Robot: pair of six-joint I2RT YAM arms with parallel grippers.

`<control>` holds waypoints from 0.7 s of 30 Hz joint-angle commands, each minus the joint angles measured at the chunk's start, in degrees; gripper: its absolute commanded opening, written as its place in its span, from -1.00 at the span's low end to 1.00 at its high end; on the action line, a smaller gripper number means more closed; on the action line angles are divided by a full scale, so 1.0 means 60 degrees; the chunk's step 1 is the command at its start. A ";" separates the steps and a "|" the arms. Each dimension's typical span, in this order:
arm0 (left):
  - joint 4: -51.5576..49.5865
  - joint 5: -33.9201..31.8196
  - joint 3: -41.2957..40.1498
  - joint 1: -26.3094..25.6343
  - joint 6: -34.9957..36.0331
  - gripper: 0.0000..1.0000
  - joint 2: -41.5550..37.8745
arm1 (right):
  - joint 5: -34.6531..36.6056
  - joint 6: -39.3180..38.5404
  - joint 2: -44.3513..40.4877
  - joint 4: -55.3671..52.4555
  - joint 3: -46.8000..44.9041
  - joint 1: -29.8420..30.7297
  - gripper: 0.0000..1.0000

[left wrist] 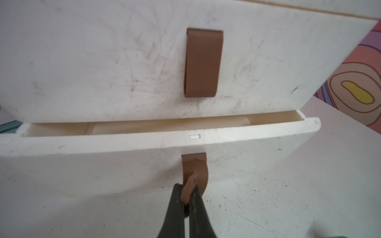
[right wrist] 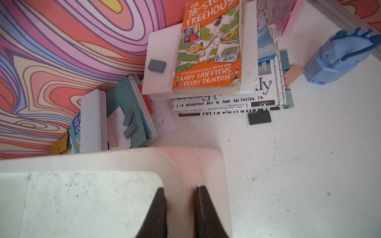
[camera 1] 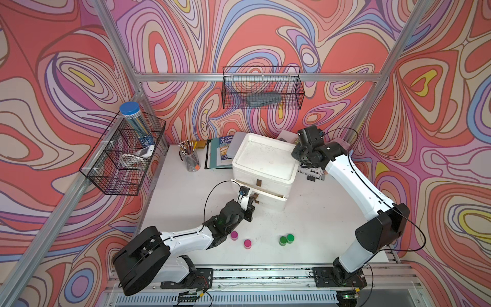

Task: Put the paint cans in the drawer according to color
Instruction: Open the drawer in the storage box.

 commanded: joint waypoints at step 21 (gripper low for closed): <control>-0.5224 0.1574 -0.0777 0.0008 -0.0907 -1.00 -0.4453 | -0.0336 0.0796 0.0240 0.0849 -0.0318 -0.0392 -1.00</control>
